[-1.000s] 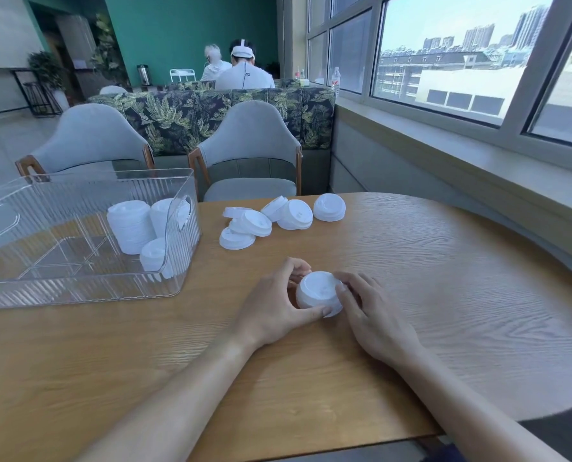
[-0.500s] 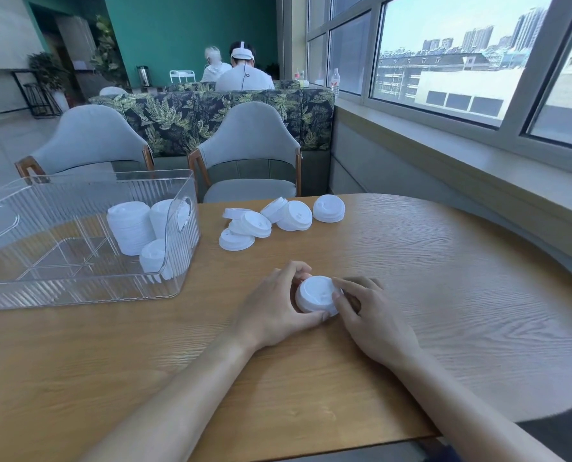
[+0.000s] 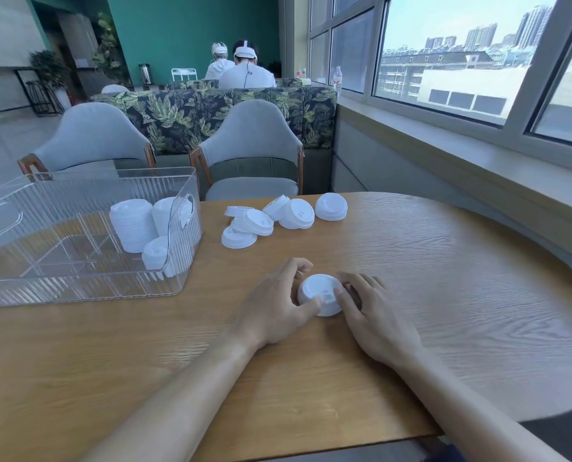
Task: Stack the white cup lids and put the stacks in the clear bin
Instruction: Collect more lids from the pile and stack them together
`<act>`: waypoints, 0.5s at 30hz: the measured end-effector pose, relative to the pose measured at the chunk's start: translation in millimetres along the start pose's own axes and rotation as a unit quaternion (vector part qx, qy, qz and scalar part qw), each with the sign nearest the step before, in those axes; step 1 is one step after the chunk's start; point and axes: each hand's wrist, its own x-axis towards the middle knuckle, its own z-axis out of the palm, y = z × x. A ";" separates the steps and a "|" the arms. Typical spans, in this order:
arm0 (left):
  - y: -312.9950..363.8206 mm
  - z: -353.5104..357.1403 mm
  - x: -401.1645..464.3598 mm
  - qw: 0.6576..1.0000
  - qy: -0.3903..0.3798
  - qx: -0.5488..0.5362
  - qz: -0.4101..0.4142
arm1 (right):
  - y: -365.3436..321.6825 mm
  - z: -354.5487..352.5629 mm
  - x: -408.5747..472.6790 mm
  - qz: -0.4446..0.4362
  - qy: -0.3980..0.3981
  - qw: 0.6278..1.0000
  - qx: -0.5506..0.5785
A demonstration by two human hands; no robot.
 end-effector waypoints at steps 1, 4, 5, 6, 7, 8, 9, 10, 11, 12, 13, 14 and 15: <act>-1.7 0.3 0.1 1.000 0.017 -0.017 -0.003 | -0.8 -0.8 -0.4 0.003 -0.002 1.000 0.003; -8.6 1.4 3.3 0.996 0.078 -0.025 -0.026 | -4.3 -3.3 -2.2 0.004 -0.012 1.000 -0.014; -10.3 1.3 5.4 0.994 0.100 -0.017 -0.036 | -5.7 -3.6 -2.7 0.003 -0.019 0.999 -0.025; -11.7 0.9 7.3 0.992 0.120 -0.006 -0.043 | -7.4 -3.7 -3.2 -0.002 -0.027 0.999 -0.038; -13.0 0.3 9.8 0.989 0.139 0.006 -0.049 | -8.4 -3.2 -3.0 -0.010 -0.033 0.998 -0.049; -14.4 -0.3 12.2 0.986 0.154 0.022 -0.051 | -9.4 -2.9 -2.4 -0.018 -0.038 0.998 -0.057; -16.2 -0.9 14.9 0.984 0.167 0.042 -0.050 | -9.6 -2.3 -1.1 -0.023 -0.040 0.997 -0.059; -18.0 -1.7 17.5 0.981 0.175 0.064 -0.048 | -9.6 -2.0 0.1 -0.026 -0.041 0.997 -0.059; -20.0 -2.7 20.3 0.979 0.178 0.085 -0.046 | -8.9 -1.4 1.4 -0.026 -0.041 0.997 -0.056; -22.5 -3.7 23.7 0.978 0.178 0.103 -0.044 | -8.2 -1.1 2.4 -0.027 -0.041 0.997 -0.056; -25.7 -4.5 28.0 0.976 0.179 0.118 -0.042 | -7.6 -0.8 3.4 -0.028 -0.040 0.997 -0.057; -29.3 -5.2 32.5 0.974 0.181 0.132 -0.038 | -6.6 -0.2 4.5 -0.030 -0.038 0.997 -0.058; -33.0 -5.6 37.7 0.972 0.183 0.142 -0.035 | -5.7 0.6 6.0 -0.031 -0.034 0.997 -0.058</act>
